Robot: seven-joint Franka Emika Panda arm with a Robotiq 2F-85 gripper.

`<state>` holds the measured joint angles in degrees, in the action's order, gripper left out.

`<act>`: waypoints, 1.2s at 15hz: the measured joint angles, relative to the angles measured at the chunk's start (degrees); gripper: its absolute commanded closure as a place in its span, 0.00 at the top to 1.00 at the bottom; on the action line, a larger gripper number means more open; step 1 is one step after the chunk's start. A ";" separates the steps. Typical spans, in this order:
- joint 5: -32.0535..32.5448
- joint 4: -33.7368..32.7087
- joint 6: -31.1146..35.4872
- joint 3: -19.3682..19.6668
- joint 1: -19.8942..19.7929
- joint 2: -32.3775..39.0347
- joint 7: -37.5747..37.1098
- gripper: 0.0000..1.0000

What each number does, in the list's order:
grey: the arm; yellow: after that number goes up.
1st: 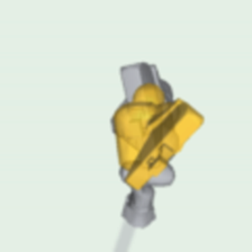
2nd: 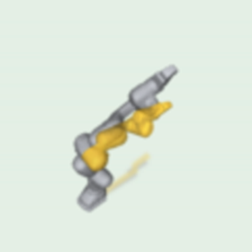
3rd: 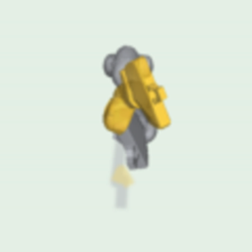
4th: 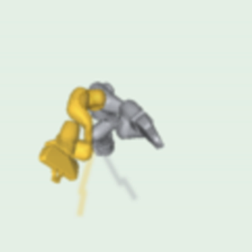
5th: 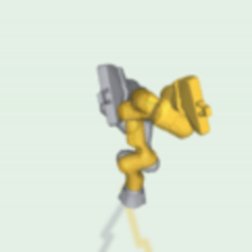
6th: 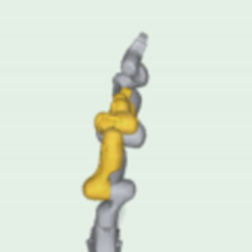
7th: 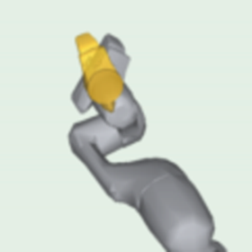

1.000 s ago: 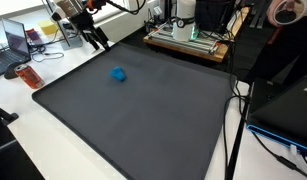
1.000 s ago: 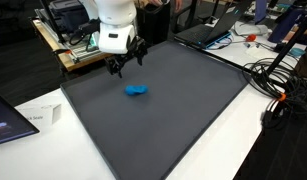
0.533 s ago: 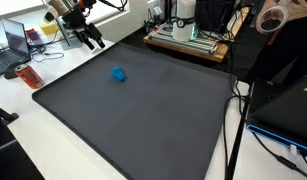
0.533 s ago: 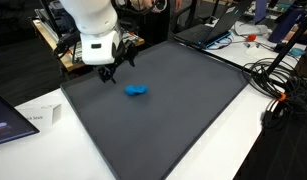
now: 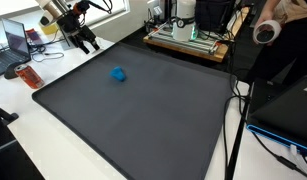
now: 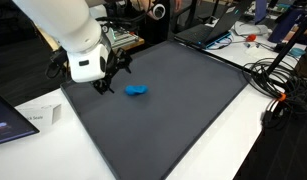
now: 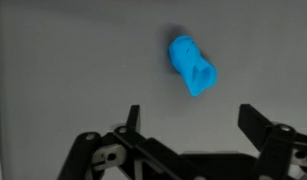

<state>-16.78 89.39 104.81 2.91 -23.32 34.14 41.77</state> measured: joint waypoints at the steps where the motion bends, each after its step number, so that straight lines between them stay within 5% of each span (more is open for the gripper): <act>1: -0.46 -1.06 -1.25 -0.08 -0.31 0.99 0.53 1.00; 13: -4.09 -14.16 -17.44 -1.84 -4.27 11.80 6.00 1.00; 18: -5.14 -17.78 -19.20 -2.11 -5.36 14.92 6.81 1.00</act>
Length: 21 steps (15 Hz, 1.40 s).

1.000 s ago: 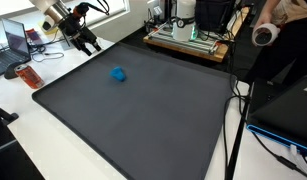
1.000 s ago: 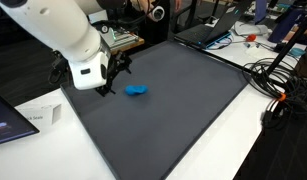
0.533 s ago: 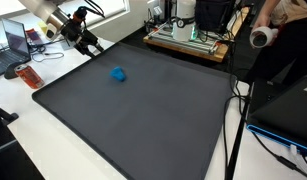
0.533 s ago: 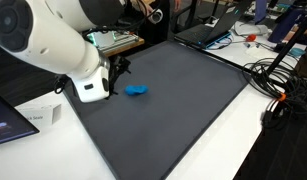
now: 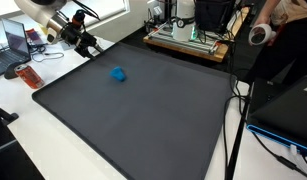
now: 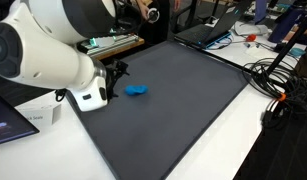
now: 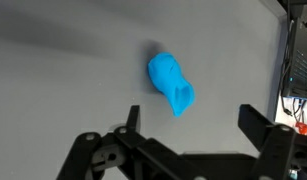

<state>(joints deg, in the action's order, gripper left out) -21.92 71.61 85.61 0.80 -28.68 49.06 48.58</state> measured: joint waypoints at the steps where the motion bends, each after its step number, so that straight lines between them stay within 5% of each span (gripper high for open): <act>1: -0.36 -0.29 0.67 0.00 -0.17 0.44 0.00 1.00; 11: -1.42 0.61 10.82 -0.56 -0.42 3.41 2.17 1.00; 21: -2.52 10.80 17.72 -0.99 -0.50 -1.58 11.39 1.00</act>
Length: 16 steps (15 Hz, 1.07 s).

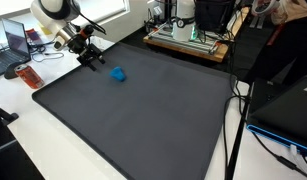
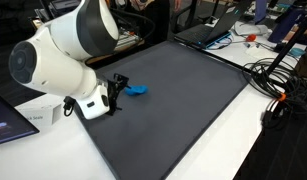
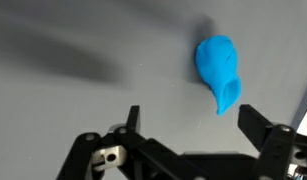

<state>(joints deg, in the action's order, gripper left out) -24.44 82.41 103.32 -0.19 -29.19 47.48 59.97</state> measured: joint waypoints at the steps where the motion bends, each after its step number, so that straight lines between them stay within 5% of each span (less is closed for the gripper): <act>1: 0.00 1.62 0.44 0.02 0.02 -1.28 0.54 1.00; 6: 0.00 11.78 5.61 0.33 0.67 -8.93 1.16 1.00; 16: -0.18 34.88 30.80 0.99 4.51 -21.30 0.85 1.00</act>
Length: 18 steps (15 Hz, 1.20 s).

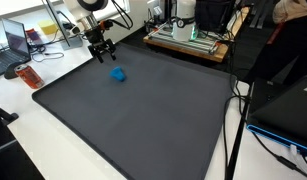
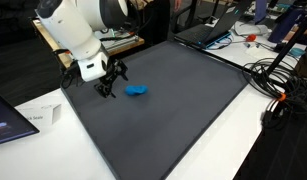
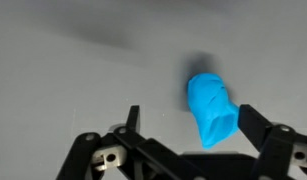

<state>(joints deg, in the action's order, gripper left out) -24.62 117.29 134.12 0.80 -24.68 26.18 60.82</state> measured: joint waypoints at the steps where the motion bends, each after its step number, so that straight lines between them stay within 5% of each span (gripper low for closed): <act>1: -0.27 2.07 1.94 -0.09 0.30 -1.42 0.00 1.00; 9: -1.83 14.88 14.33 -0.27 5.72 -11.57 -5.85 1.00; 18: 10.81 20.71 18.34 0.69 14.96 -16.87 -36.27 1.00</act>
<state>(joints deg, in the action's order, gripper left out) -13.81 138.00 152.46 1.49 -9.71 9.30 24.55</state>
